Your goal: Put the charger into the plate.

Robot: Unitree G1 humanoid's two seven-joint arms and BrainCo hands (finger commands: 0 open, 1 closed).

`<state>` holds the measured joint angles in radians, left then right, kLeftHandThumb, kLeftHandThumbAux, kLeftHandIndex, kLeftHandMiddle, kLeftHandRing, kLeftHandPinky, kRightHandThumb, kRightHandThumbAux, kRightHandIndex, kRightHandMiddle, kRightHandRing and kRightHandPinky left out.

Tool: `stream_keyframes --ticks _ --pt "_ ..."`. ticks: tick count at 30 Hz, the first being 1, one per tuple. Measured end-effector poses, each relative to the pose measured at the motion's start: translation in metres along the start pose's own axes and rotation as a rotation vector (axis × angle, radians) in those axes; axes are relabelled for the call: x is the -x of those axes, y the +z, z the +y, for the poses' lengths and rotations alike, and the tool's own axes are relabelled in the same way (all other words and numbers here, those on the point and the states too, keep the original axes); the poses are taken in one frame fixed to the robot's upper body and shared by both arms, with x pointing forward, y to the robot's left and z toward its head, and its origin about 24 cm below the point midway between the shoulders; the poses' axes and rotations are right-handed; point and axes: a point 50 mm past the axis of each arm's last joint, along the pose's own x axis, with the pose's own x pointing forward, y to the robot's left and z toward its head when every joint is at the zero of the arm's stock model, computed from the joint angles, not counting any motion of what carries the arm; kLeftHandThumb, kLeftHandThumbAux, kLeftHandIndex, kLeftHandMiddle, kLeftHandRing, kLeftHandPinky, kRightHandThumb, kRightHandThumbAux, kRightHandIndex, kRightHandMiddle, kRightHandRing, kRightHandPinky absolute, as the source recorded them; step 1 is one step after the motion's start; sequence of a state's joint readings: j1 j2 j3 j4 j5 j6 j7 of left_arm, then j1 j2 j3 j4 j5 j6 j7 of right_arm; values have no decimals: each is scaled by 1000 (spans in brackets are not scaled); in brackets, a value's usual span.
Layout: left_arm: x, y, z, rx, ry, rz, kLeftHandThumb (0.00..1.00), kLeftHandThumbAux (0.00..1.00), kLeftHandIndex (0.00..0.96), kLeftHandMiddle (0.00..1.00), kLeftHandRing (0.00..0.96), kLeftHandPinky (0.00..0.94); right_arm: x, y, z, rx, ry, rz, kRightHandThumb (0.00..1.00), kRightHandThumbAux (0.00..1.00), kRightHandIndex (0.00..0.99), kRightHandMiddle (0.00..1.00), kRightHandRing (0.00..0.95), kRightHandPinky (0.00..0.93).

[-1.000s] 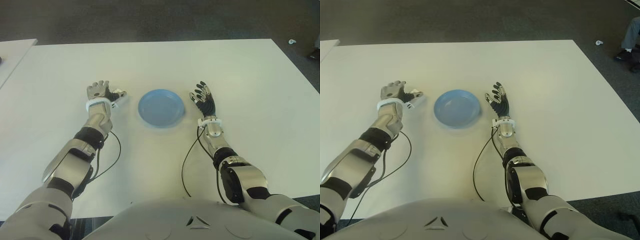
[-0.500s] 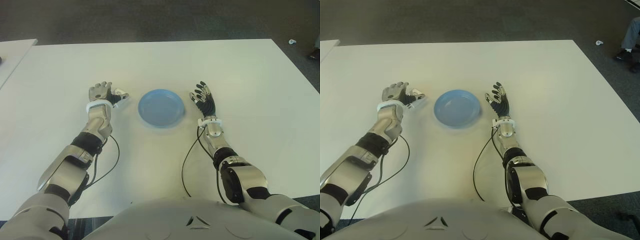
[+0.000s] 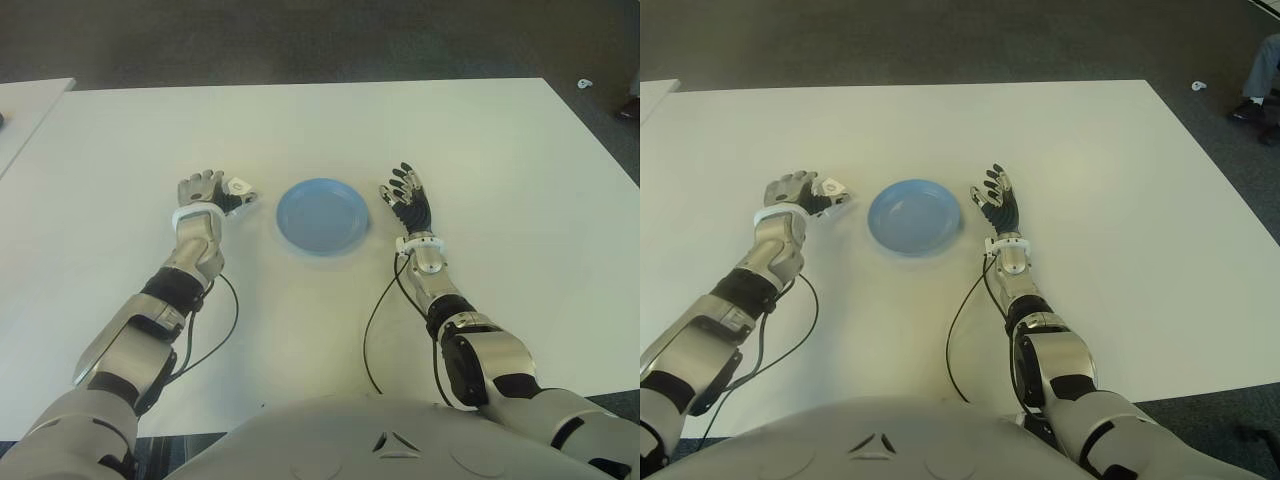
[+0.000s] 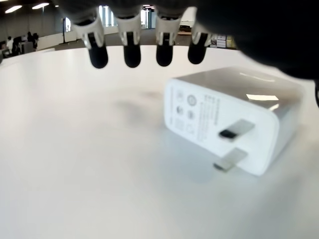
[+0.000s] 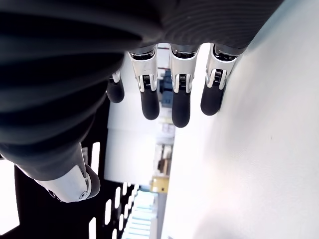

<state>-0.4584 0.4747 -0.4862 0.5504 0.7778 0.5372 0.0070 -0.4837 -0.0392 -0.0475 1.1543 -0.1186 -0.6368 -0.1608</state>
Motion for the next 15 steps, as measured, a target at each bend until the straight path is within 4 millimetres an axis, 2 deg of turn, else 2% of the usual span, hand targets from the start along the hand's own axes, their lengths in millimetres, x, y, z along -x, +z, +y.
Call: stream_keyframes --ticks 15 --pt "0 2 -2 4 -8 -5 179 194 0 0 0 0 0 0 0 1 1 0 59 684 58 180 201 219"
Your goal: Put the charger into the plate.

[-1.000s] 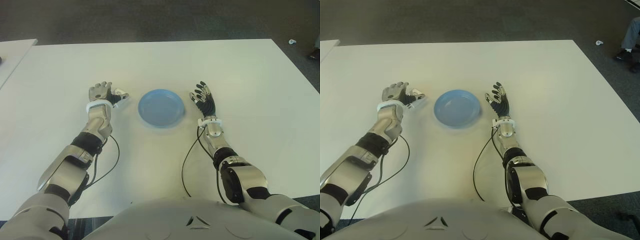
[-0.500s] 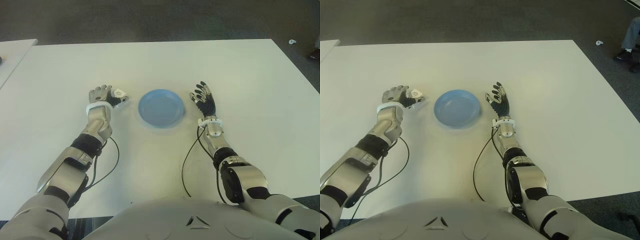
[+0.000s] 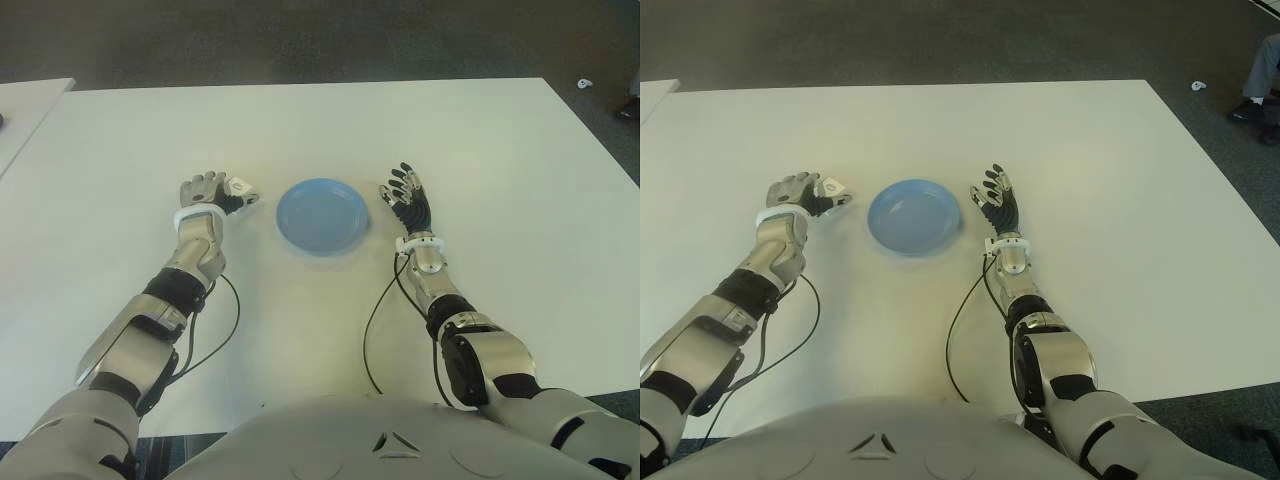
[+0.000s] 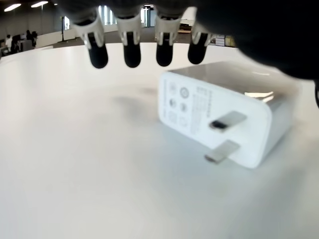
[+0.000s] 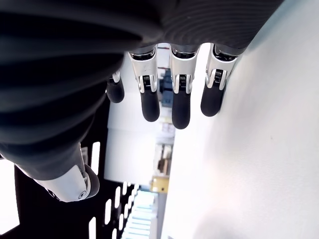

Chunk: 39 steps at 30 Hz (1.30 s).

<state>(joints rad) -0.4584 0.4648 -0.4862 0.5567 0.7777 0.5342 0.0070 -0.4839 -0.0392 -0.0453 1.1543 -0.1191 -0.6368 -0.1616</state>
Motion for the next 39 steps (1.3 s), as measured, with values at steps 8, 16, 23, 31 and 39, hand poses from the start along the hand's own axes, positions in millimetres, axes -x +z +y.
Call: stream_keyframes --ticks 8,16,23,31,39 --pt "0 1 -2 3 -7 -1 184 197 0 0 0 0 0 0 0 0 1 0 56 690 55 179 201 218" --pt "0 0 -8 -5 -31 10 184 220 0 0 0 0 0 0 0 0 1 0 57 686 55 180 201 222" --pt "-4 -1 -16 -28 -40 16 229 326 0 0 0 0 0 0 -1 2 -1 1 59 680 58 180 200 221" --pt "-10 0 -16 -65 -17 16 239 368 0 0 0 0 1 -1 -1 2 1 2 62 680 58 176 198 224" --pt "-10 2 -20 -77 -14 23 211 349 0 0 0 0 1 -1 0 3 3 3 57 678 62 183 204 229"
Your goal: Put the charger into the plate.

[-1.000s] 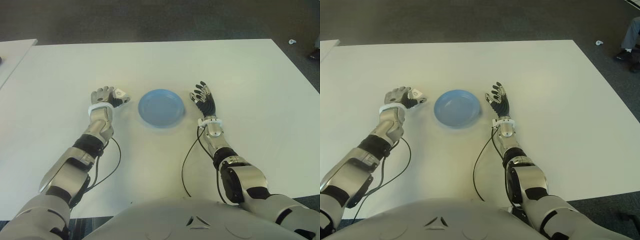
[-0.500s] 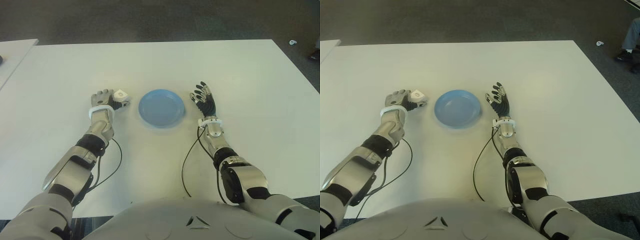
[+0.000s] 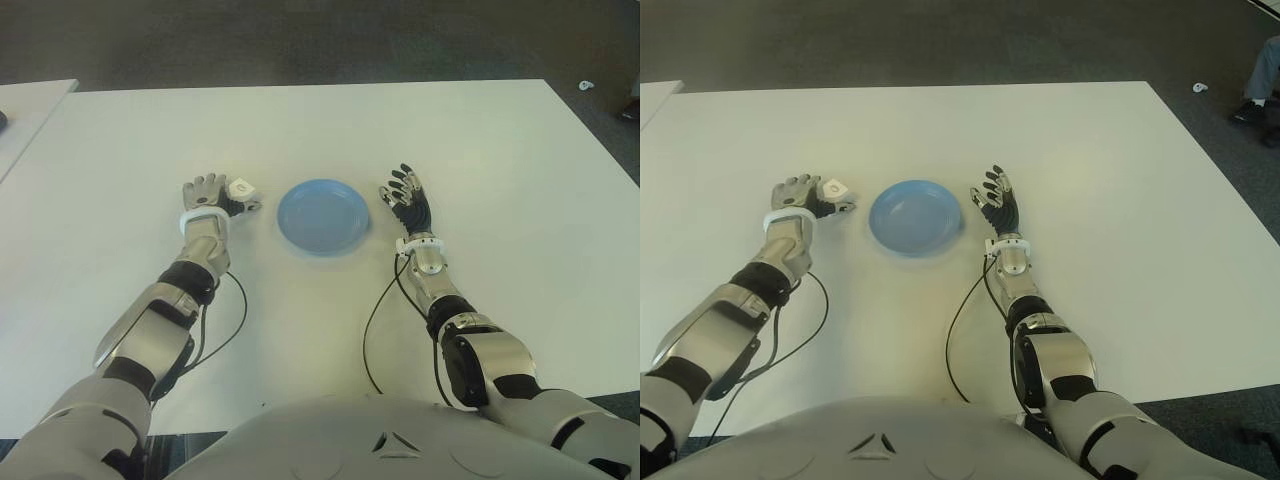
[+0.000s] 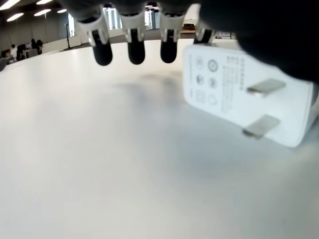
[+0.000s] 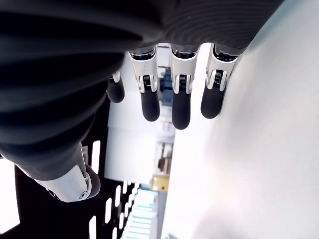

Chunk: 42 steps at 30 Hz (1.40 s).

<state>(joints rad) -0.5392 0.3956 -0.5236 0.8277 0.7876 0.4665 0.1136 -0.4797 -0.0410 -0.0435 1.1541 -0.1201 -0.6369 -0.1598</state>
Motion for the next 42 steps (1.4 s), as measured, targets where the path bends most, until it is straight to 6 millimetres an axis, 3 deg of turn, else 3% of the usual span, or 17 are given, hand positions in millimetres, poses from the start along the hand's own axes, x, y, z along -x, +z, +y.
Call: stream_keyframes --ticks 28,32,34,36,39,42 --pt "-3 3 -4 22 18 -8 226 392 0 18 3 31 0 0 0 -3 18 2 50 664 72 183 209 238" --pt "-2 3 -5 27 35 -4 244 414 2 99 78 126 0 -1 0 -5 18 2 47 660 72 182 208 236" --pt "-3 2 -7 46 49 8 307 455 40 169 156 223 0 -1 0 -5 22 2 42 658 73 181 206 235" --pt "-2 2 -7 62 51 12 548 595 273 423 423 474 0 0 0 -6 22 2 33 649 75 179 204 230" --pt "-2 1 -5 127 77 32 664 660 384 565 571 619 0 0 1 -7 23 2 26 642 75 176 201 223" --pt "-2 3 -3 163 92 39 707 681 423 645 648 698 0 0 1 -8 25 1 19 632 74 171 193 214"
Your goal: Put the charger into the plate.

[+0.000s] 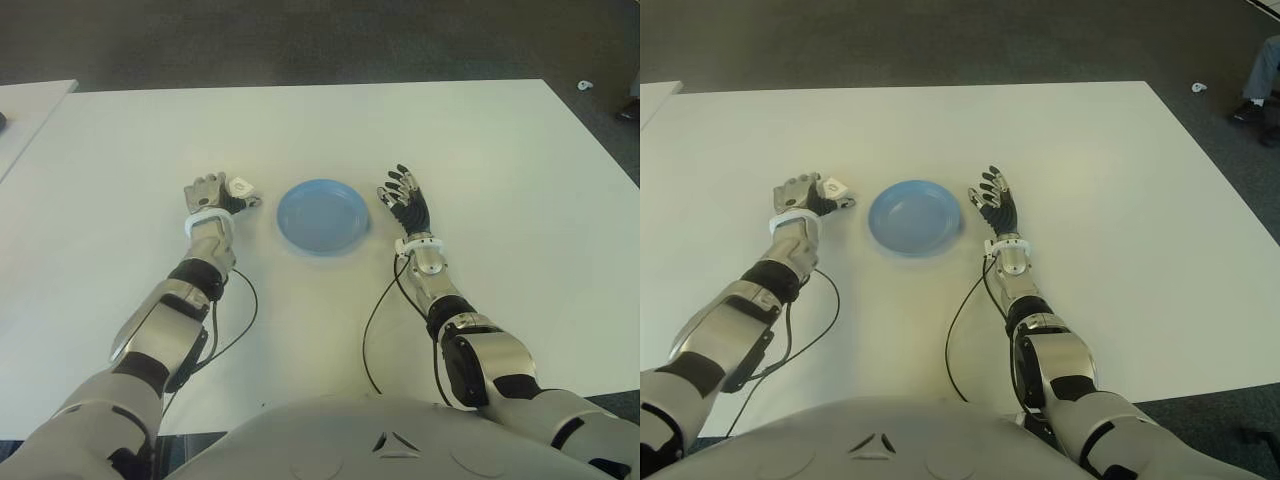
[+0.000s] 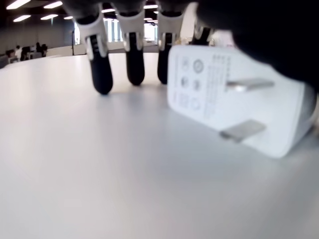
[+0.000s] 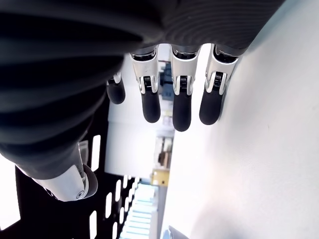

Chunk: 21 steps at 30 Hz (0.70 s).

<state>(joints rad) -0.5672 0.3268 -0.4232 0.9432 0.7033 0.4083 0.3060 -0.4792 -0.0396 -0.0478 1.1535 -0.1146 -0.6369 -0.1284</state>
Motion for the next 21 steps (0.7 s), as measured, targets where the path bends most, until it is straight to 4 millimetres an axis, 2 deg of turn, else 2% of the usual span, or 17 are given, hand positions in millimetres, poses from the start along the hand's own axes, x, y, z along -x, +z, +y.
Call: stream_keyframes --ticks 6,21 --pt "-1 2 3 43 21 12 729 690 442 710 712 759 0 0 0 -1 5 0 11 618 73 166 185 208" --pt "-1 3 10 109 48 22 733 691 444 746 751 783 0 1 1 -3 21 -1 0 589 76 171 177 184"
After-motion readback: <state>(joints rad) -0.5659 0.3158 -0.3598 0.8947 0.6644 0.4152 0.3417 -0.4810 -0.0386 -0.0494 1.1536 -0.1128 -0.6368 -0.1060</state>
